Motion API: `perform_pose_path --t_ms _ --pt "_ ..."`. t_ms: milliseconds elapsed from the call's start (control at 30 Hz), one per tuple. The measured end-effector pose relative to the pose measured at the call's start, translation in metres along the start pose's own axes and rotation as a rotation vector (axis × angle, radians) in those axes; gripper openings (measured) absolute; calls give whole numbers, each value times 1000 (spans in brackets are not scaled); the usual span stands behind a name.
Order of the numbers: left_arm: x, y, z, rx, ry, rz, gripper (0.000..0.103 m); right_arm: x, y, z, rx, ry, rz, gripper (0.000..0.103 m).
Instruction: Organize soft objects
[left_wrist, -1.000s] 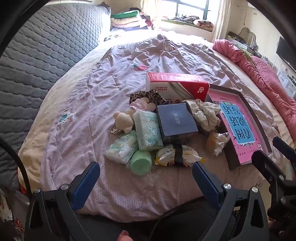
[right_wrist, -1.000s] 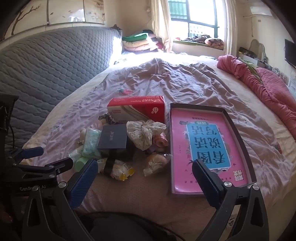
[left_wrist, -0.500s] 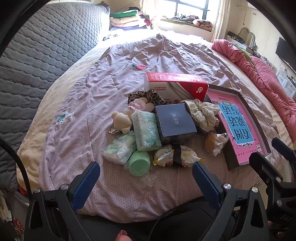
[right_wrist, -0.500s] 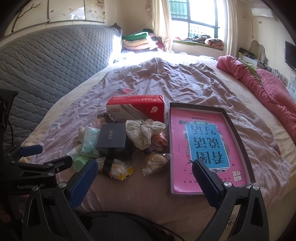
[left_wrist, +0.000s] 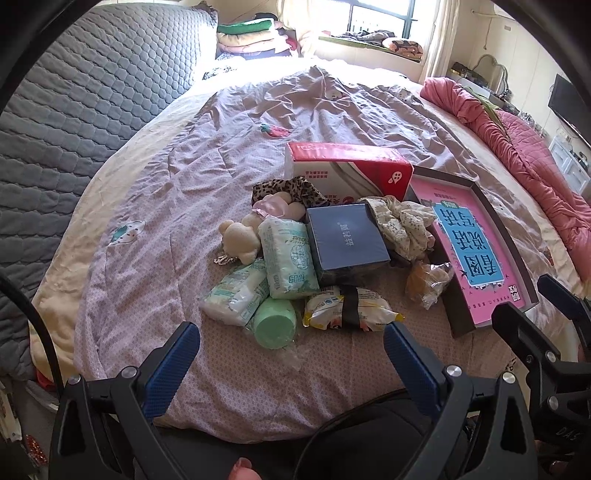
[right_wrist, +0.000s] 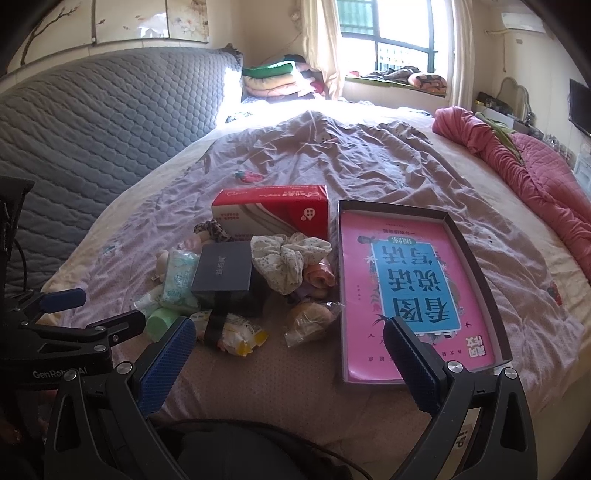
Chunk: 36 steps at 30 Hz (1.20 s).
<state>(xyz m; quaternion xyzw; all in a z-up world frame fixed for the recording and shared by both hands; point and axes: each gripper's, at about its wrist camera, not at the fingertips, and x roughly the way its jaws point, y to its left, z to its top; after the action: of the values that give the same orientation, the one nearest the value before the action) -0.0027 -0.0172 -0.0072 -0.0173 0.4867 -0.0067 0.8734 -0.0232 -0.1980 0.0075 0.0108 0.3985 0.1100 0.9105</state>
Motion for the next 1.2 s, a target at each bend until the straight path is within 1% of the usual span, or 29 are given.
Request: perform_pose_path --t_ms 400,700,833,967,1067,1200 --pt "2 2 -2 -14 5 -14 101 4 -1 -2 1 4 2 102" --pt "6 11 3 -33 8 -22 101 10 -1 0 -10 13 -1 102" --pt "11 21 3 -53 8 -12 101 13 -3 1 -7 16 5 102" --pt "17 33 3 -73 13 -22 101 20 -8 3 -5 25 8 102" --pt "25 47 3 -112 33 -37 101 26 -10 6 -11 32 10 102" --pt "36 65 0 -139 56 -41 101 37 -11 8 -26 52 21 102"
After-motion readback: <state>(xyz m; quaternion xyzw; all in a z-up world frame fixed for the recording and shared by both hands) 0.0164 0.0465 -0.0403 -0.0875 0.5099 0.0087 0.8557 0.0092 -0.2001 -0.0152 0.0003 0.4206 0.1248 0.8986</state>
